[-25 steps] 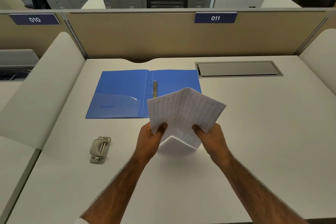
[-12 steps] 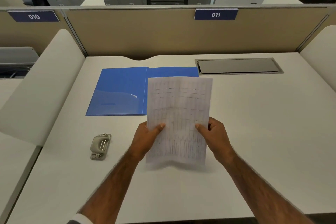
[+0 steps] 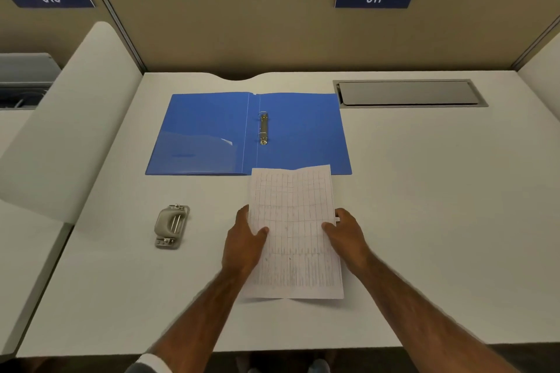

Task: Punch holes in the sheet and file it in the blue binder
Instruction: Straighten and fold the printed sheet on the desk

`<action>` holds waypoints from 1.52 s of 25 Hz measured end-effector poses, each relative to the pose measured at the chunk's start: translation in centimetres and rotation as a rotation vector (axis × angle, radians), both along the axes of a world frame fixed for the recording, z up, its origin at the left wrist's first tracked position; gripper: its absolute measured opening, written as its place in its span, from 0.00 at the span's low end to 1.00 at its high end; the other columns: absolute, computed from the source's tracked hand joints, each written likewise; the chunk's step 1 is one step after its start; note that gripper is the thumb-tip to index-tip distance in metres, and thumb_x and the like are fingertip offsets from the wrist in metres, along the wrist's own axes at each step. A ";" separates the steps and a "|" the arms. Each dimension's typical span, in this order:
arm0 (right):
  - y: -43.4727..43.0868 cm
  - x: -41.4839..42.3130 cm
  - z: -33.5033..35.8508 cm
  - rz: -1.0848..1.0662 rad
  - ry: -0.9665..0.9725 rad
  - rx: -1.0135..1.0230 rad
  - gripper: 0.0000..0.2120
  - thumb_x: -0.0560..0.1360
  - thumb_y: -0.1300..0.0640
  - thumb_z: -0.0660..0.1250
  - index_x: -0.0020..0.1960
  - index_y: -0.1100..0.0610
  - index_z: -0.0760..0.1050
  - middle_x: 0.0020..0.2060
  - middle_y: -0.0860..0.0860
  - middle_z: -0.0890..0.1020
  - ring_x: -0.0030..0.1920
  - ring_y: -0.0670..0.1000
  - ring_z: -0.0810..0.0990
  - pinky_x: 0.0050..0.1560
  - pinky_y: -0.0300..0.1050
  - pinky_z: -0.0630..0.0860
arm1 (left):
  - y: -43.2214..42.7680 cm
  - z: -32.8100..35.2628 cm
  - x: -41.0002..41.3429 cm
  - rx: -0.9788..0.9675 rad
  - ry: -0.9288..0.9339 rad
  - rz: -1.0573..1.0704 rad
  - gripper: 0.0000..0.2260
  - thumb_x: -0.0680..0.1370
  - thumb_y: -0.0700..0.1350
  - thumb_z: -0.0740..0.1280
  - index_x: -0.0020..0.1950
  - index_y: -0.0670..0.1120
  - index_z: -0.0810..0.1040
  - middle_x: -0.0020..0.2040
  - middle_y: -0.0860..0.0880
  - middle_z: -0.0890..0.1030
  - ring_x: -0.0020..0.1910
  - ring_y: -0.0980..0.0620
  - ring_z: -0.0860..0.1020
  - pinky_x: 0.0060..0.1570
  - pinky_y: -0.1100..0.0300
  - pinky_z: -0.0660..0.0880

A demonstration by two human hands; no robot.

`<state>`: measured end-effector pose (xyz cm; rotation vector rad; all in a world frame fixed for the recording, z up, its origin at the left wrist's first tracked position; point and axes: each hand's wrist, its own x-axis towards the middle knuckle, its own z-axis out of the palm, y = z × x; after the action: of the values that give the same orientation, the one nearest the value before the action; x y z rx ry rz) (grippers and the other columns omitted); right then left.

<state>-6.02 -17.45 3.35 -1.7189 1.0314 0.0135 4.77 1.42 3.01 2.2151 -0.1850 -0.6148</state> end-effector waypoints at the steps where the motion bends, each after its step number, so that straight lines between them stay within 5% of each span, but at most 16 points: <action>1: 0.0 -0.2 -0.2 0.002 0.012 -0.010 0.07 0.79 0.56 0.62 0.56 0.50 0.70 0.52 0.47 0.78 0.46 0.44 0.78 0.37 0.33 0.72 | 0.4 -0.3 -0.5 0.026 -0.025 -0.019 0.30 0.78 0.51 0.68 0.76 0.50 0.58 0.69 0.49 0.75 0.62 0.46 0.78 0.60 0.48 0.76; 5: 0.6 -1.2 -1.2 0.006 0.054 -0.048 0.09 0.78 0.55 0.63 0.57 0.49 0.68 0.54 0.46 0.78 0.44 0.41 0.76 0.35 0.30 0.70 | 1.4 -1.4 -2.6 0.284 -0.274 -0.103 0.32 0.78 0.55 0.63 0.78 0.52 0.52 0.74 0.46 0.66 0.68 0.45 0.72 0.64 0.48 0.73; 7: 1.1 -1.5 -1.3 -0.006 0.053 -0.061 0.10 0.79 0.55 0.63 0.59 0.49 0.67 0.57 0.48 0.79 0.46 0.43 0.78 0.39 0.32 0.73 | 1.3 -1.9 -2.8 0.392 -0.440 -0.217 0.31 0.80 0.55 0.58 0.80 0.54 0.49 0.80 0.45 0.52 0.77 0.43 0.58 0.73 0.47 0.60; 9: 1.6 -1.4 -1.0 0.004 0.055 -0.108 0.16 0.79 0.54 0.62 0.66 0.51 0.65 0.62 0.50 0.78 0.52 0.48 0.80 0.49 0.40 0.79 | 0.8 -2.4 -2.7 0.432 -0.540 -0.391 0.29 0.82 0.55 0.52 0.80 0.54 0.43 0.81 0.49 0.36 0.80 0.44 0.39 0.77 0.47 0.42; 12: 2.4 -1.2 -0.7 0.101 0.147 -0.295 0.29 0.80 0.49 0.62 0.77 0.49 0.53 0.72 0.49 0.71 0.65 0.55 0.77 0.61 0.52 0.76 | 0.2 -3.4 -2.4 0.452 -0.593 -0.529 0.29 0.82 0.59 0.45 0.80 0.55 0.39 0.79 0.51 0.31 0.78 0.47 0.32 0.76 0.46 0.36; 16: 2.7 -1.0 -1.1 0.154 0.240 -0.418 0.31 0.80 0.44 0.60 0.78 0.47 0.51 0.74 0.49 0.67 0.69 0.54 0.72 0.66 0.53 0.72 | 0.1 -4.9 -2.5 0.465 -0.580 -0.587 0.34 0.78 0.70 0.42 0.80 0.56 0.37 0.80 0.52 0.33 0.78 0.48 0.33 0.76 0.45 0.36; 24: 2.7 -1.2 -1.7 0.045 0.145 -0.379 0.27 0.80 0.51 0.62 0.76 0.49 0.58 0.73 0.49 0.70 0.68 0.54 0.74 0.66 0.53 0.73 | 0.1 -5.2 -2.6 0.477 -0.602 -0.584 0.40 0.76 0.73 0.47 0.81 0.54 0.42 0.81 0.50 0.39 0.79 0.44 0.38 0.76 0.38 0.41; 31: 2.6 -1.8 -2.5 0.030 0.031 -0.382 0.13 0.80 0.57 0.64 0.63 0.49 0.76 0.59 0.49 0.76 0.59 0.50 0.77 0.51 0.27 0.66 | 0.0 -4.5 -2.6 0.496 -0.512 -0.594 0.39 0.75 0.74 0.42 0.80 0.55 0.36 0.79 0.51 0.32 0.78 0.46 0.32 0.75 0.40 0.36; 33: 2.8 -1.9 -2.4 0.019 0.029 -0.392 0.14 0.79 0.55 0.65 0.64 0.49 0.75 0.59 0.49 0.75 0.58 0.49 0.77 0.52 0.29 0.67 | 0.4 -3.7 -2.1 0.439 -0.504 -0.568 0.37 0.77 0.72 0.41 0.80 0.55 0.36 0.79 0.51 0.32 0.78 0.48 0.32 0.76 0.42 0.37; 36: 3.1 -1.9 -2.1 0.009 0.036 -0.392 0.18 0.78 0.52 0.66 0.67 0.50 0.72 0.61 0.50 0.75 0.58 0.50 0.76 0.55 0.39 0.70 | 2.9 -0.9 0.8 0.275 -0.593 -0.304 0.29 0.81 0.62 0.51 0.80 0.51 0.55 0.81 0.46 0.53 0.80 0.46 0.51 0.77 0.47 0.50; 38: 3.1 -1.9 -1.8 -0.001 0.043 -0.374 0.21 0.78 0.51 0.66 0.70 0.50 0.69 0.63 0.50 0.74 0.59 0.51 0.76 0.57 0.43 0.72 | 6.5 0.9 4.0 0.237 -0.732 -0.010 0.23 0.81 0.54 0.61 0.73 0.46 0.69 0.73 0.42 0.69 0.73 0.43 0.66 0.72 0.47 0.62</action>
<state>-7.88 -14.34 1.51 -2.0617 1.1173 -0.1525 8.76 7.90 3.88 2.5829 -0.5149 0.2100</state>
